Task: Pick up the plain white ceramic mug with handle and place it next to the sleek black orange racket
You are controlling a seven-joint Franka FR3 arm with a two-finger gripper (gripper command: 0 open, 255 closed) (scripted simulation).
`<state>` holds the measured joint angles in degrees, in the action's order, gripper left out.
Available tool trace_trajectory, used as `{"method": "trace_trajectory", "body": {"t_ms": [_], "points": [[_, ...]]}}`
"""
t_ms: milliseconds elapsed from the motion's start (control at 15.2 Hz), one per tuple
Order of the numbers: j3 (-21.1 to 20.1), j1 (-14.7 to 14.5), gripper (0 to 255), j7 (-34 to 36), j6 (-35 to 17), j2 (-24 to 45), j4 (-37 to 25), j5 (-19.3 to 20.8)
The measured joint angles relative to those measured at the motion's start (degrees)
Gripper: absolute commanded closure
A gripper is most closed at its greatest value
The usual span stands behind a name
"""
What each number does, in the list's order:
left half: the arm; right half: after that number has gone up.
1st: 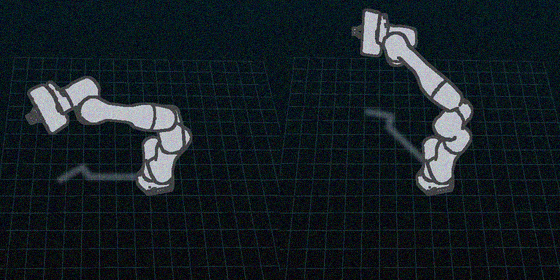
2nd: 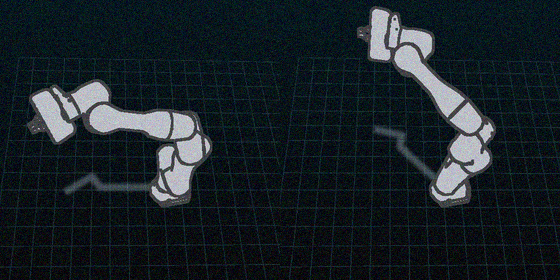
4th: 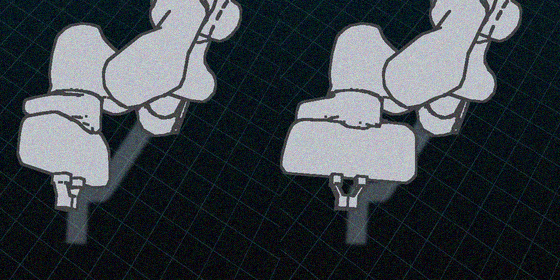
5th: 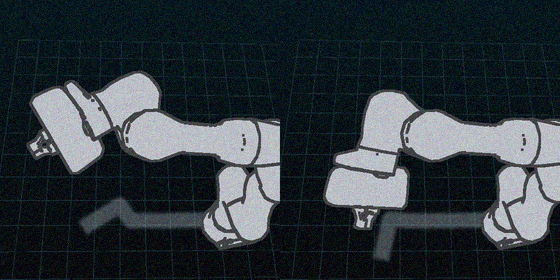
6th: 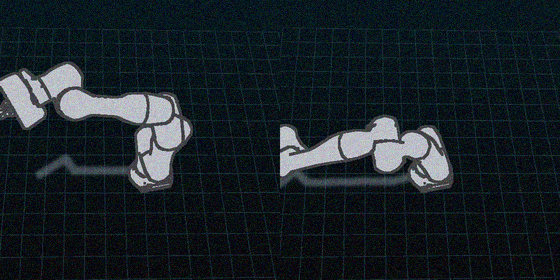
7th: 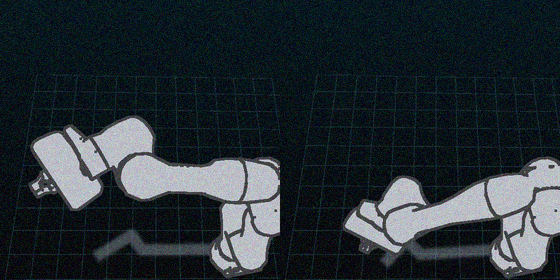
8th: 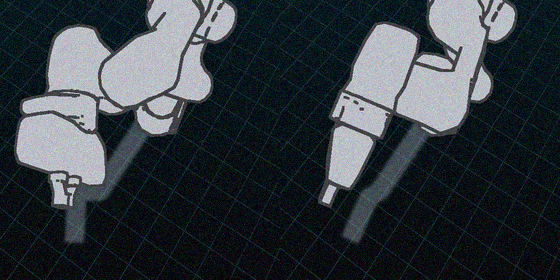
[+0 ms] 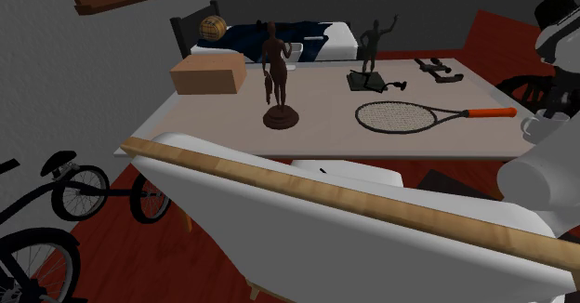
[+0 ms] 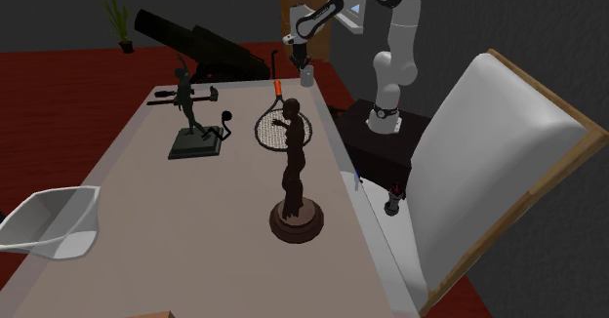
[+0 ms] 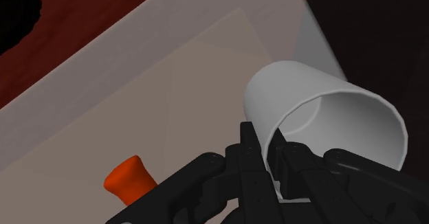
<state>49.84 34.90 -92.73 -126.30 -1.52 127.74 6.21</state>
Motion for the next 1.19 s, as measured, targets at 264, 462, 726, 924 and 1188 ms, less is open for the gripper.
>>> {"method": "trace_trajectory", "body": {"t_ms": [264,462,726,924,1188], "points": [[0.04,-0.01,255,-0.23,-0.82,0.55,0.42,-0.46],[0.04,-0.01,0,-0.24,-0.89,0.59,0.45,-0.49],[0.04,-0.01,0,-0.24,-0.9,0.59,0.45,-0.49],[-0.09,-0.09,0,0.27,0.04,-0.2,0.05,0.16],[-1.08,-0.31,0,2.6,6.04,-4.16,-3.1,3.14]]}}
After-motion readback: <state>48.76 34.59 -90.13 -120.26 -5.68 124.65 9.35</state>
